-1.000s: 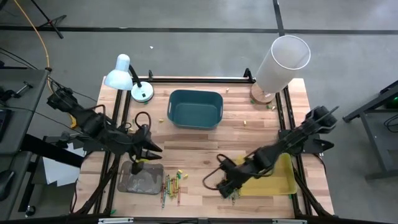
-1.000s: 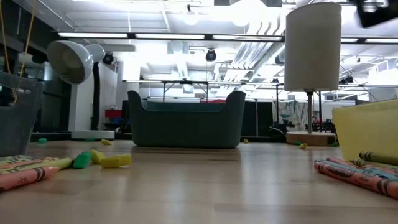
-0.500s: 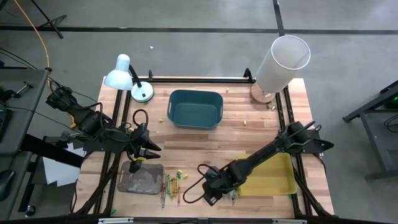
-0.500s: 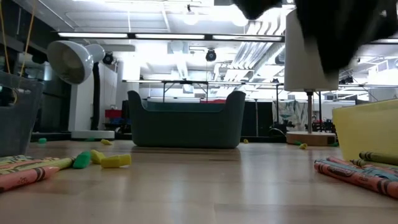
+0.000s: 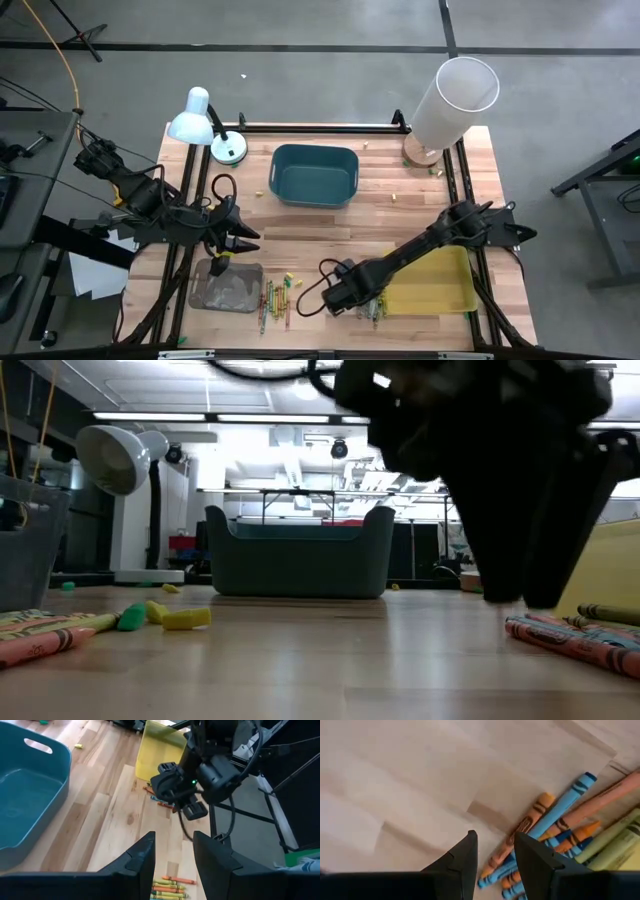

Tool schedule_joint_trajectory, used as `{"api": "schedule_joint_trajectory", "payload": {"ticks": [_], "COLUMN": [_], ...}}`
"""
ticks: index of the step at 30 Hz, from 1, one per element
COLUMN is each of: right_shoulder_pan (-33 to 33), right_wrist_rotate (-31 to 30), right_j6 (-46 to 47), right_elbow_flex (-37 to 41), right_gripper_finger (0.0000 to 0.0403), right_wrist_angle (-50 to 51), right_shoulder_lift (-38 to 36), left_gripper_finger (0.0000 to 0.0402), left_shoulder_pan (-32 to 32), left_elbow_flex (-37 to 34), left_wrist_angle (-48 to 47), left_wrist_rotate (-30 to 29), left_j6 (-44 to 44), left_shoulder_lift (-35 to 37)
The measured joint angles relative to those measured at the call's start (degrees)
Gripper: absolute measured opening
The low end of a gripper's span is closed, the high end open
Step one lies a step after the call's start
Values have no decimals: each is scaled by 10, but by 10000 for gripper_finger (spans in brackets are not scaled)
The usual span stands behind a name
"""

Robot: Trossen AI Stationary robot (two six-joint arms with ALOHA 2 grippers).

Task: Sort crayons
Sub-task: Put the orange crayon into the blue bin

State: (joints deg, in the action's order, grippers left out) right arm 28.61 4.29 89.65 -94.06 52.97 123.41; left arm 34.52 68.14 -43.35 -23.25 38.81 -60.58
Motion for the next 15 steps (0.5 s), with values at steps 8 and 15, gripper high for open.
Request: {"api": "schedule_joint_trajectory", "payload": {"ticks": [8, 15], "right_shoulder_pan": [-1, 3], "right_wrist_rotate": [-11, -7], "right_j6": [63, 94], "right_elbow_flex": [0, 0], "right_gripper_finger": [122, 122], "right_wrist_angle": [21, 27], "right_shoulder_lift": [10, 10], "left_gripper_finger": [122, 122], "left_shoulder_pan": [0, 0], "left_elbow_flex": [0, 0], "left_wrist_angle": [0, 0], "left_wrist_rotate": [-1, -1], "left_j6": [0, -1], "left_shoulder_lift": [0, 0]}}
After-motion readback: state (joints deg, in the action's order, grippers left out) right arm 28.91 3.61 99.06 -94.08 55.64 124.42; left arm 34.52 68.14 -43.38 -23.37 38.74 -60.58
